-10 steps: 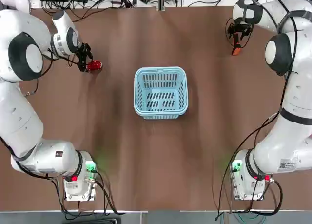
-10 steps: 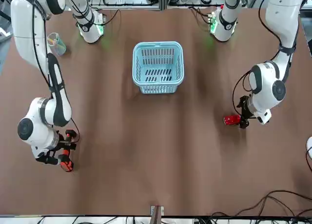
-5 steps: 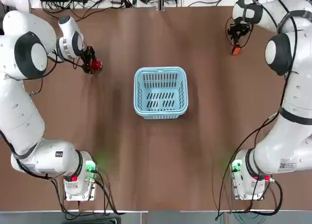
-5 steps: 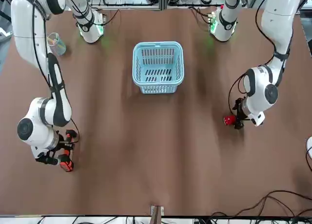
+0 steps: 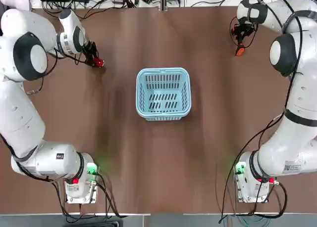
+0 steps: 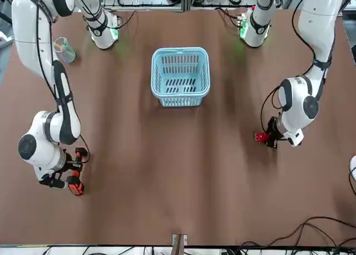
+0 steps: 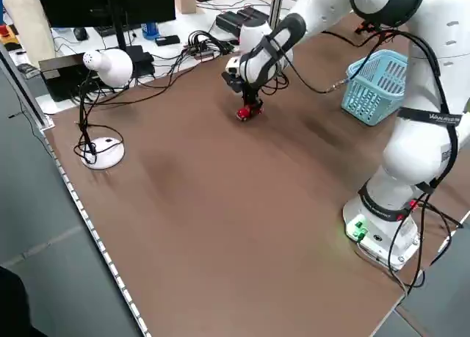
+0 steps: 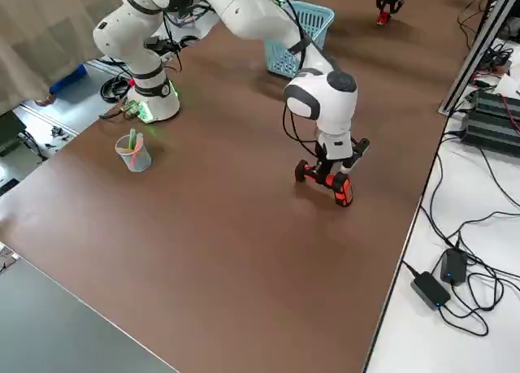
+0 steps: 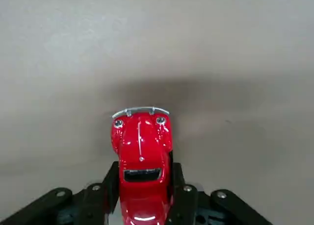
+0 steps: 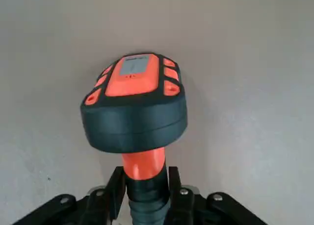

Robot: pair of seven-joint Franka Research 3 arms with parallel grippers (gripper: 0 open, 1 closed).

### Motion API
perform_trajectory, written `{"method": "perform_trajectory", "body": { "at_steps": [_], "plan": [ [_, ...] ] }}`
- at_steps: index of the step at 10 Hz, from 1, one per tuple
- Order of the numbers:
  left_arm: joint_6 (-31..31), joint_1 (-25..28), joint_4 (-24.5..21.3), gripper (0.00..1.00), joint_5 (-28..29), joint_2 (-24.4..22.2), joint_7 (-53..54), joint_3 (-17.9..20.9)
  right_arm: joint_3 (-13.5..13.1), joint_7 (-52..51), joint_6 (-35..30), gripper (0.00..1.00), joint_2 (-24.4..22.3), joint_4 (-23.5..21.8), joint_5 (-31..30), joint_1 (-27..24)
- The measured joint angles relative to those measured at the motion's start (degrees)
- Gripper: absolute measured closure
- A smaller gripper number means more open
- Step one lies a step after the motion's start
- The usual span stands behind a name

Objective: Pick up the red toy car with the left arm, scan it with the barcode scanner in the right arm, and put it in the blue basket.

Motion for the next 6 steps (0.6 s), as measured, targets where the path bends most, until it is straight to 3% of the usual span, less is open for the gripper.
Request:
{"method": "perform_trajectory", "body": {
  "at_steps": [2,4,6],
  "plan": [
    [-5.2,-0.1,3.4,0.56,0.0,-2.8,-6.2,-3.7,0.0,0.0,0.0,0.62,0.0,0.0,0.0,0.0],
    [-12.4,-0.6,10.2,0.56,1.0,-3.7,-14.9,-7.9,0.0,0.0,0.0,0.63,0.0,0.1,0.0,0.0],
    [-16.4,-1.1,15.9,0.56,5.3,-3.7,-25.7,-13.1,0.5,0.0,-0.1,0.63,0.0,0.2,0.1,0.0]
  ]
}}
